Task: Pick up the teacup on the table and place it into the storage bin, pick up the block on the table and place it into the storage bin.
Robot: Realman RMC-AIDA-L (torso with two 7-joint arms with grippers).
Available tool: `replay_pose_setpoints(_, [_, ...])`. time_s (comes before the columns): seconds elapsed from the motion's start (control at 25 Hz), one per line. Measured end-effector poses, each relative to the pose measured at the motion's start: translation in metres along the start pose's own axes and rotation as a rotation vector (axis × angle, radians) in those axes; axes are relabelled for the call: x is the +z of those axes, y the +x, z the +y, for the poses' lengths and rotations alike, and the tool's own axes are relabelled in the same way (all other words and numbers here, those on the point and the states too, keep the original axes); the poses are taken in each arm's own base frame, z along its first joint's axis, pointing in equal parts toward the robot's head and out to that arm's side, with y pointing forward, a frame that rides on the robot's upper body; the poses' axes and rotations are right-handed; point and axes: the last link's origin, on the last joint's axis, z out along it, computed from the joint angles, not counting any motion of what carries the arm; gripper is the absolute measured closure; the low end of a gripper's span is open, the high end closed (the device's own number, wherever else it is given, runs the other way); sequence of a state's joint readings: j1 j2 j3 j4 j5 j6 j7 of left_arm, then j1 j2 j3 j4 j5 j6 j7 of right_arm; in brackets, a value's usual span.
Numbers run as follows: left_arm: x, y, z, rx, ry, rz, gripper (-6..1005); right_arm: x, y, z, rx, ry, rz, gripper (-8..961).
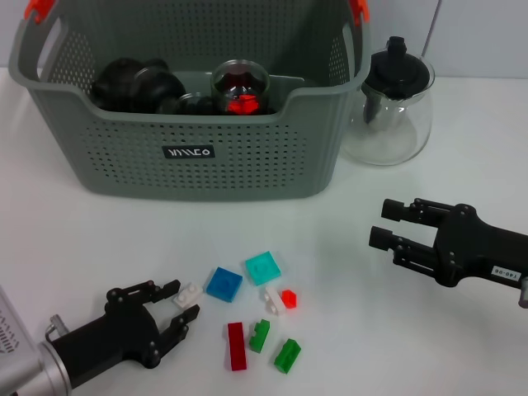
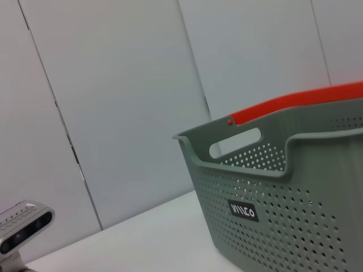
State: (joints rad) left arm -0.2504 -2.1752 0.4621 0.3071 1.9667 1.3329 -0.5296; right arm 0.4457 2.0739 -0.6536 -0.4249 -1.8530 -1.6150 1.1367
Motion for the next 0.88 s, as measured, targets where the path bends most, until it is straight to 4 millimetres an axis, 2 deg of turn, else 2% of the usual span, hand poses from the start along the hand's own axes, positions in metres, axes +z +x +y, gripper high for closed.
replay_pose_setpoints(0.24, [0.000, 0.001, -0.003, -0.015, 0.016, 0.005, 649, -0.001, 0.001, 0.000, 0.002, 0.001, 0.001, 395])
replay_pose_setpoints(0.64, [-0.002, 0.003, -0.006, -0.063, 0.011, 0.013, 824, -0.001, 0.001, 0.001, 0.003, 0.001, 0.001, 395])
replay_pose_setpoints(0.88, [-0.014, 0.011, -0.014, -0.109, 0.001, 0.047, 824, -0.002, 0.001, 0.000, 0.001, 0.001, 0.002, 395])
